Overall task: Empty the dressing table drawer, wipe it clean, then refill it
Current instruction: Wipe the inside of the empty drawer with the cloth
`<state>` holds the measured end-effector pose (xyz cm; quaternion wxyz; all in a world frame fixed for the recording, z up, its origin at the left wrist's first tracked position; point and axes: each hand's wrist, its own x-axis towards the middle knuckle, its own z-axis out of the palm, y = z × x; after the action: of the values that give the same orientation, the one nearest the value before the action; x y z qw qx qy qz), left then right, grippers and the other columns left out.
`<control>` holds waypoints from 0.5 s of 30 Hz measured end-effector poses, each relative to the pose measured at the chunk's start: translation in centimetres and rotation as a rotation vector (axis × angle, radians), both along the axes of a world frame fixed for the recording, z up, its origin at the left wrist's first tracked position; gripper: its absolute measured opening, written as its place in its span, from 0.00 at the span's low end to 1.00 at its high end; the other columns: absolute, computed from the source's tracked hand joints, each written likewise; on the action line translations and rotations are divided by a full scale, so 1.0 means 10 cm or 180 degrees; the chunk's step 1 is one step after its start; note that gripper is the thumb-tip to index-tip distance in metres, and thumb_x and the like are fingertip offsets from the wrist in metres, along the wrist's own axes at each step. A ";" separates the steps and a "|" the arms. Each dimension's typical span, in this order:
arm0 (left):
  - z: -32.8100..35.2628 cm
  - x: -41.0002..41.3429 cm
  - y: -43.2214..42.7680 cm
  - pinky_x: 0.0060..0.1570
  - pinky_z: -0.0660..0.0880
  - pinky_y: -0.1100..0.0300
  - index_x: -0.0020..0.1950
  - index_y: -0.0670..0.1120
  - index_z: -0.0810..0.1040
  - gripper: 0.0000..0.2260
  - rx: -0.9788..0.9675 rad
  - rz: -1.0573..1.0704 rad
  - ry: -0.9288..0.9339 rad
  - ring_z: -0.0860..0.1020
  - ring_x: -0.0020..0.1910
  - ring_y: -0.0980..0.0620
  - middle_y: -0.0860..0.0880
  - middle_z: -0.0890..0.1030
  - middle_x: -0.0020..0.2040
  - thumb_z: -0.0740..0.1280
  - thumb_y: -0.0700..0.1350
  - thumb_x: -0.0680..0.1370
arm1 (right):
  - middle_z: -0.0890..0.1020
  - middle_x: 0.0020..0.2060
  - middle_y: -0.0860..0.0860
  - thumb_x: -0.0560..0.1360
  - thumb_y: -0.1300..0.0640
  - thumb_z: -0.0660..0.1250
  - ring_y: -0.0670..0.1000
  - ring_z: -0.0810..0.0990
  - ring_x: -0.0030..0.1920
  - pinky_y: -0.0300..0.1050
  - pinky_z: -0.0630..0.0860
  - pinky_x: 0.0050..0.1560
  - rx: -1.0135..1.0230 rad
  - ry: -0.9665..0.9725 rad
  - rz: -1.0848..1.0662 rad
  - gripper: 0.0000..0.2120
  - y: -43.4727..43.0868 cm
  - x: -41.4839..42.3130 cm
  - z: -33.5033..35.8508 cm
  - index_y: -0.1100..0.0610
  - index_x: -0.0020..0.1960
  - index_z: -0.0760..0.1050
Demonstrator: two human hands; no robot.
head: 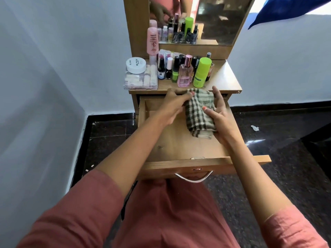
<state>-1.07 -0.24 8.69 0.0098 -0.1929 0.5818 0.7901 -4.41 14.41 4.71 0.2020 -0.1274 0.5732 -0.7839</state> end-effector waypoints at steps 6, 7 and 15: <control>-0.09 -0.14 0.34 0.58 0.74 0.47 0.71 0.50 0.54 0.32 -0.0194 -0.0348 0.0168 0.74 0.58 0.46 0.42 0.71 0.64 0.68 0.37 0.74 | 0.77 0.58 0.52 0.76 0.71 0.54 0.50 0.82 0.52 0.46 0.81 0.47 -0.0002 0.0039 -0.0217 0.23 0.13 -0.28 0.10 0.48 0.61 0.72; -0.11 -0.17 0.38 0.57 0.74 0.47 0.72 0.52 0.53 0.34 -0.0317 -0.0452 0.0238 0.73 0.59 0.46 0.41 0.71 0.64 0.68 0.36 0.74 | 0.77 0.57 0.52 0.76 0.71 0.54 0.51 0.81 0.52 0.46 0.81 0.48 0.0023 0.0100 -0.0330 0.23 0.15 -0.35 0.12 0.48 0.60 0.72; -0.06 -0.60 0.55 0.62 0.71 0.57 0.66 0.35 0.70 0.19 -0.0273 -0.0807 0.0350 0.72 0.55 0.51 0.38 0.73 0.64 0.63 0.29 0.75 | 0.77 0.50 0.49 0.76 0.71 0.55 0.41 0.83 0.42 0.35 0.79 0.40 0.0793 0.0446 -0.0827 0.19 0.29 -1.02 0.35 0.51 0.59 0.69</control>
<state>-7.09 5.26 8.08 0.0694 -0.0746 0.6343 0.7663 -14.64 17.30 8.19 0.0730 -0.0806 0.6901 -0.7155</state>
